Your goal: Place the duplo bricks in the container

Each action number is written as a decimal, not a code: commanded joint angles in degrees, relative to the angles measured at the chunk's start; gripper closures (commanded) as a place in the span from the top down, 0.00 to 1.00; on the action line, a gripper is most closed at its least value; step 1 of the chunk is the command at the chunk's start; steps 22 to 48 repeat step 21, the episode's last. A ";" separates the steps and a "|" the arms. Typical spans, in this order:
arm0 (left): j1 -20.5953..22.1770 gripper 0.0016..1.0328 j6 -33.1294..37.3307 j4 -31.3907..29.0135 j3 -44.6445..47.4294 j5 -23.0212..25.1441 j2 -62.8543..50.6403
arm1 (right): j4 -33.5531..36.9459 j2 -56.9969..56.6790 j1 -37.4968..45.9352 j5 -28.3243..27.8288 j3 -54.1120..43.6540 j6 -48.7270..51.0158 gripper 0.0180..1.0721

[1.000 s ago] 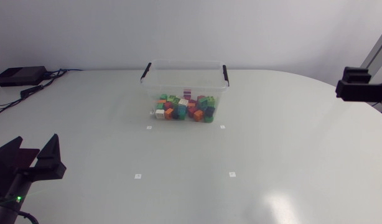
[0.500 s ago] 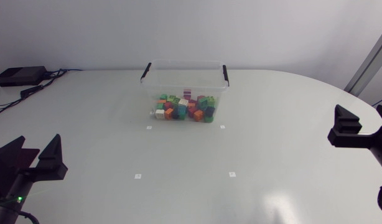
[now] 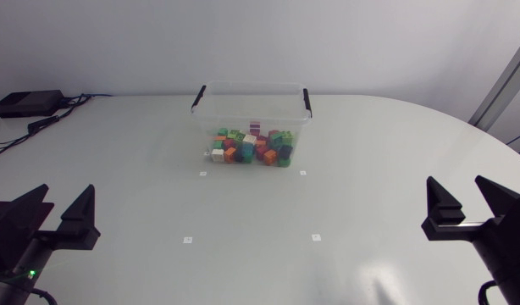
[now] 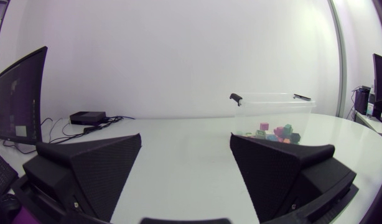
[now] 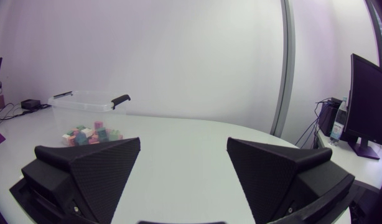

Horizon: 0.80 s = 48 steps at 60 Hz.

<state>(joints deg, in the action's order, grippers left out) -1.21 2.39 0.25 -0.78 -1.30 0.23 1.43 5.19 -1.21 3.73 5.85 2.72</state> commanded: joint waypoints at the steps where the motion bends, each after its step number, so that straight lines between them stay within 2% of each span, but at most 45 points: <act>1: 0.75 0.96 -2.02 -0.17 0.78 0.87 -0.16 | -1.01 -2.68 0.77 -1.76 -3.40 -1.94 0.95; 6: 1.21 0.96 -2.39 -0.25 0.78 1.30 -0.23 | -1.43 -5.19 1.21 -3.73 -5.85 -2.72 0.95; 48: 1.21 0.96 -2.39 -0.25 0.78 1.30 -0.23 | -1.43 -5.19 1.21 -3.73 -5.85 -2.72 0.95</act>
